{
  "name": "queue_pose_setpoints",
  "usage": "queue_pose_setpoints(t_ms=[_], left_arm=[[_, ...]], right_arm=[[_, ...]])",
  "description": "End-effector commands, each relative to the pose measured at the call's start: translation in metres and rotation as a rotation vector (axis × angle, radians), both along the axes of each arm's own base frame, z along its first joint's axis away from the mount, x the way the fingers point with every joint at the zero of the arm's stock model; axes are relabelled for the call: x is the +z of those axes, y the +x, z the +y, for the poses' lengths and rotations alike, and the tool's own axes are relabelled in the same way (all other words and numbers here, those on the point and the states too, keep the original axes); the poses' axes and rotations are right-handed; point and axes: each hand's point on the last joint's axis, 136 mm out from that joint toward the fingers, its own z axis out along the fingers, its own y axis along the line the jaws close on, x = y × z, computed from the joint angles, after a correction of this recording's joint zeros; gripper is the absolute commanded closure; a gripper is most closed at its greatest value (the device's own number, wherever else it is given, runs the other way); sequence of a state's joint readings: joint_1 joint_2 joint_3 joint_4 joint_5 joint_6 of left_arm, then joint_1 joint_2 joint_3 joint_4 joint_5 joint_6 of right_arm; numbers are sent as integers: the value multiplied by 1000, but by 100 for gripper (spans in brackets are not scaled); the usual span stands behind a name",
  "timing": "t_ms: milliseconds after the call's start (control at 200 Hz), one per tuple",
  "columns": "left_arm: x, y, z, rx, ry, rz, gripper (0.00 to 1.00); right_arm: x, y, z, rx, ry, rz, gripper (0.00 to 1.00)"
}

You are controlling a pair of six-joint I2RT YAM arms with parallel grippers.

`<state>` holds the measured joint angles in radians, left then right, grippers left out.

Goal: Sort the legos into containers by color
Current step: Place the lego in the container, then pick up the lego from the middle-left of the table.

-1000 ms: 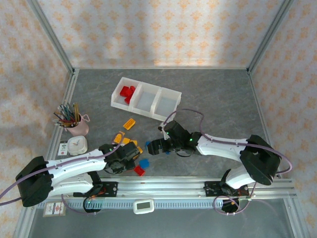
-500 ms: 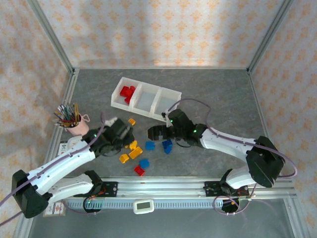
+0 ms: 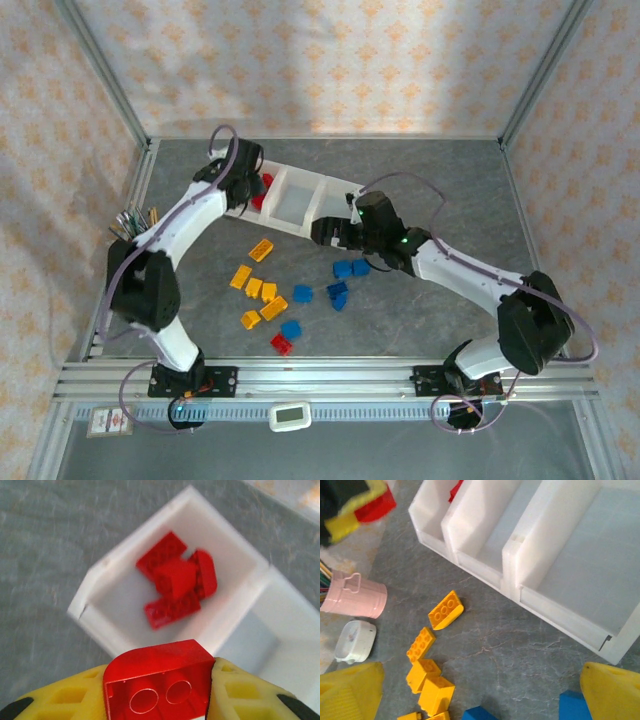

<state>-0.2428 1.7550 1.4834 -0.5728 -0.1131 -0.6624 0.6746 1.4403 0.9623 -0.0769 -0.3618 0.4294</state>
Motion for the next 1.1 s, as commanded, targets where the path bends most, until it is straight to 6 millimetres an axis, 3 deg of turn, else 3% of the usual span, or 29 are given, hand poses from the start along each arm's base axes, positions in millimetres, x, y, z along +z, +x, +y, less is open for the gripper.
queue_pose_setpoints(t_ms=[0,20,65,235,380,506,591,811,1096], left_arm=[[5,44,8,-14,36,-40,63],[6,49,10,-10,29,-45,63],[-13,60,11,-7,23,-14,62],[-27,81,18,-10,56,7,49],[-20,78,16,-30,35,6,41],[-4,60,11,-53,-5,-17,41],[10,38,4,-86,-37,-42,39],[8,-48,-10,-133,-21,6,35],[-23,-171,-51,-142,-101,126,33]], right_arm=[[7,13,1,-21,-10,-46,0],[7,14,0,-24,-14,-48,0],[6,16,-1,-30,-21,-51,0],[6,20,1,-21,-35,-49,0],[10,21,3,-10,-39,-57,0],[10,18,2,3,-48,-60,0],[6,15,1,17,-60,-47,0],[-2,-10,-3,61,-100,-9,0],[-28,-69,-1,188,-124,41,0]])
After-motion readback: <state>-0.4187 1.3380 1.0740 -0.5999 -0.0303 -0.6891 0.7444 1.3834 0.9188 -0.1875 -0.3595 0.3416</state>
